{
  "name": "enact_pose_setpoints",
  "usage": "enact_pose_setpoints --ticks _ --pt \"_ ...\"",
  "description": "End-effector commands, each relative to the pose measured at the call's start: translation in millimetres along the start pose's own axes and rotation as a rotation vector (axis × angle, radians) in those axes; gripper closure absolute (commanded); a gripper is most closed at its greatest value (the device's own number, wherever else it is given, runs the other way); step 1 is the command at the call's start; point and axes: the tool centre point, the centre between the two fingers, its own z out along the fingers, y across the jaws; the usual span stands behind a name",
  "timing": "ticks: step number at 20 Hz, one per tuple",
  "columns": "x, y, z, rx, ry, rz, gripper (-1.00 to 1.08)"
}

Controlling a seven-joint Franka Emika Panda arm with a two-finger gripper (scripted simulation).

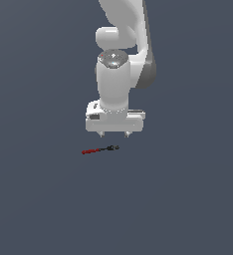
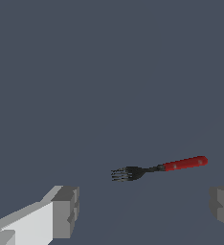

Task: Pick up the object and move it to a goal position.

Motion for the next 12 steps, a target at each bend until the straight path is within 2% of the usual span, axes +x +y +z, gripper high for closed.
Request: enact_pose_setpoints --ticks 1,12 --pt "-0.6 1.2 3.0 0.002 -0.002 0.027 -0.92" --pt "-5.7 11.5 27.7 0.011 -0.018 0.266 -0.92"
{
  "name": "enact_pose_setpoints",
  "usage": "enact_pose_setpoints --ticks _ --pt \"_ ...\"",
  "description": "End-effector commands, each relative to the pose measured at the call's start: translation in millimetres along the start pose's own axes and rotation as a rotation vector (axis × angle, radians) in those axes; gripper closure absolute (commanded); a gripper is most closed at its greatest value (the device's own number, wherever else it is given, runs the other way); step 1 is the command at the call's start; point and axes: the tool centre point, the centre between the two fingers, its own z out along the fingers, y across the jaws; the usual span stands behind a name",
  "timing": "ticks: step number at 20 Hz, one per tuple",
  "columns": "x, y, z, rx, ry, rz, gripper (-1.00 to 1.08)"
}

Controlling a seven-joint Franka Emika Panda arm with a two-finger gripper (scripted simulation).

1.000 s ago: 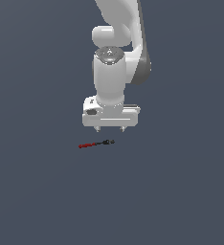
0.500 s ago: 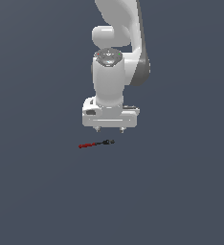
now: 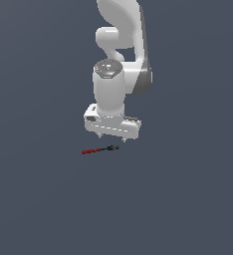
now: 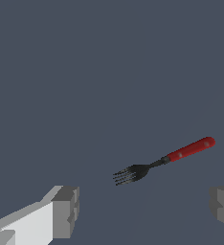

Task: Pick up the object and move it to a goal position.

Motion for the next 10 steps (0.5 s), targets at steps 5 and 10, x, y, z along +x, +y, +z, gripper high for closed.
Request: enact_pose_setpoints --ticks 5,10 --pt "-2.5 10.4 20.4 0.003 -0.013 0.202 -0.92" --pt "-4.8 19.4 36.2 0.001 -0.021 0.363 -0.92"
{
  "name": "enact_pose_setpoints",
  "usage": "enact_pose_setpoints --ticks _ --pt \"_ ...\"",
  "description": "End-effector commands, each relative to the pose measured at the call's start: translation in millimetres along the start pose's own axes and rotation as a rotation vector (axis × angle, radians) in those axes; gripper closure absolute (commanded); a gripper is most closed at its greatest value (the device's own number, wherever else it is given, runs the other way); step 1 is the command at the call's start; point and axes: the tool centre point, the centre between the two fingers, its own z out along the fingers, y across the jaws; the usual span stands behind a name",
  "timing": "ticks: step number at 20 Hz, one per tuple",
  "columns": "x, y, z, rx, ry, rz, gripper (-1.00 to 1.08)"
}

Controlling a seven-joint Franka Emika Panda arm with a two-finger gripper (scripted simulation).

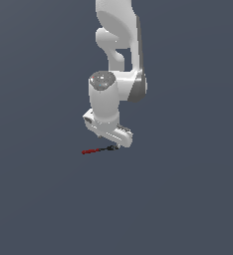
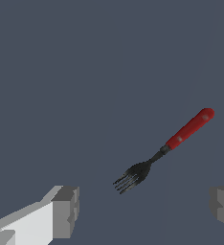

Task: Pick up the object and move it to a goal position.

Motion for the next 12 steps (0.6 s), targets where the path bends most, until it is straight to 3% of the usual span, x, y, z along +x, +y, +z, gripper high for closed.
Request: enact_pose_setpoints --ticks 1,12 --pt "0.4 4.8 7.9 -0.001 -0.004 0.082 -0.92" --pt "1.7 27.6 40.7 -0.014 -0.012 0.438 -0.92"
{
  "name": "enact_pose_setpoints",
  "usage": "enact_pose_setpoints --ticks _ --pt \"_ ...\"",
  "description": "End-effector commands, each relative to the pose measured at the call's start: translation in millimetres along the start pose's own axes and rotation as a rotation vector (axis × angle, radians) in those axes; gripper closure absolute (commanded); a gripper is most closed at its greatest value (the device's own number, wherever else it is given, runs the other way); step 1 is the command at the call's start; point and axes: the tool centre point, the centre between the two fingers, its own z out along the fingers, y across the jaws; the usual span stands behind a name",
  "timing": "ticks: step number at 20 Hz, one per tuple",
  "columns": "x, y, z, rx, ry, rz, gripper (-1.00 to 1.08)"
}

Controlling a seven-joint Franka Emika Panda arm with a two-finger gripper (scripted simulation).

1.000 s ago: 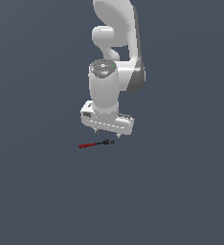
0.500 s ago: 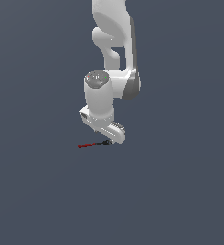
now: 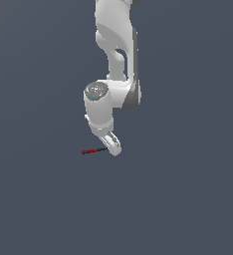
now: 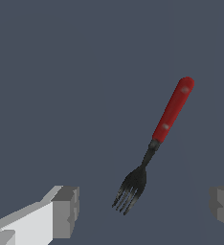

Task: Pick up the object and move it to a goal position.

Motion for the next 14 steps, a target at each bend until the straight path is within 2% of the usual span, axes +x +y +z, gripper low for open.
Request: enact_pose_setpoints --ticks 1,8,14 --pt "2.4 5.0 7.3 -0.003 0.000 0.083 -0.92" --pt "8.7 18.4 25.4 -0.013 0.003 0.291 -0.92" --pt "12.3 26.5 35.1 -0.019 0.007 0.409 -0.92"
